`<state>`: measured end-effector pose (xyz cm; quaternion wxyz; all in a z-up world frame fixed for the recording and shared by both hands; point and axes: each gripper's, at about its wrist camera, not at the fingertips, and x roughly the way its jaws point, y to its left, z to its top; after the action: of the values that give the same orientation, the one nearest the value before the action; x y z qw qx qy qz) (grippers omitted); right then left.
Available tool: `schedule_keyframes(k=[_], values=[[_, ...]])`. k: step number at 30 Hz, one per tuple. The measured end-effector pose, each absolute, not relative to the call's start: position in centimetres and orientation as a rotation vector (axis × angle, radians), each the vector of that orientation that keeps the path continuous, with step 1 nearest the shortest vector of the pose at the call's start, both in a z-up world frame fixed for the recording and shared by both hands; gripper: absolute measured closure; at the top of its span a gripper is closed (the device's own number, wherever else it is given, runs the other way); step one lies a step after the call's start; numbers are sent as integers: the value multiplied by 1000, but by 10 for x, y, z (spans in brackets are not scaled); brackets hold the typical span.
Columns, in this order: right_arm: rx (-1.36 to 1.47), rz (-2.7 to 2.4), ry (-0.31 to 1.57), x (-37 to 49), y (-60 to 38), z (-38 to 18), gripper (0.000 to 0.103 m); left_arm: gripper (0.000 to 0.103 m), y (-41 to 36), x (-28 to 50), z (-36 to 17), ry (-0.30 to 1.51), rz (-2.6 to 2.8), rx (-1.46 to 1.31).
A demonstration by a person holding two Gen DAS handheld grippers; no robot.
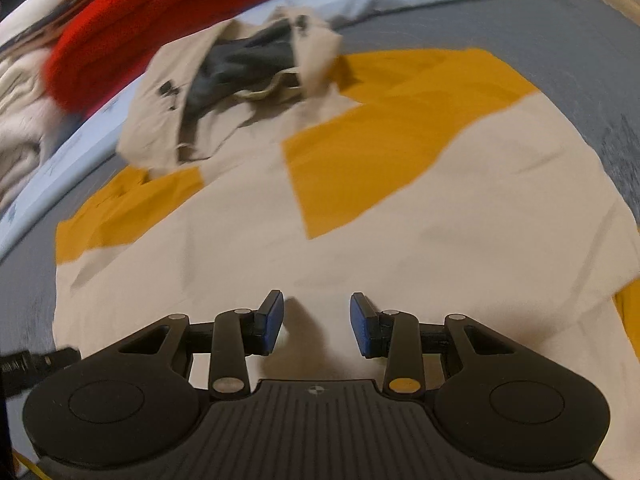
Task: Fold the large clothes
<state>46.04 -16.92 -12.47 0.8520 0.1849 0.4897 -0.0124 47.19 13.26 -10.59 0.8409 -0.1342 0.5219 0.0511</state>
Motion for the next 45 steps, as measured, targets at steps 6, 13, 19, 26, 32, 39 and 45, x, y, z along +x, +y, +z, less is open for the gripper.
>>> schedule_keyframes(k=[6, 13, 19, 26, 32, 39, 45], values=[[420, -60, 1053, 461, -183, -131, 65, 46, 130, 472, -99, 1065, 79, -301], [374, -58, 932, 453, -187, -101, 65, 46, 115, 472, -99, 1063, 105, -202], [286, -23, 745, 434, -202, -60, 64, 46, 91, 459, -68, 917, 57, -172], [202, -3, 681, 410, -227, -45, 64, 46, 54, 450, -59, 842, 11, -92], [153, -52, 680, 399, -255, -36, 64, 46, 39, 441, -47, 767, -9, -48], [230, -36, 704, 401, -288, -28, 88, 53, 39, 460, -30, 766, 5, -131], [219, -42, 695, 403, -301, -22, 93, 57, 6, 554, -17, 768, 2, -100]])
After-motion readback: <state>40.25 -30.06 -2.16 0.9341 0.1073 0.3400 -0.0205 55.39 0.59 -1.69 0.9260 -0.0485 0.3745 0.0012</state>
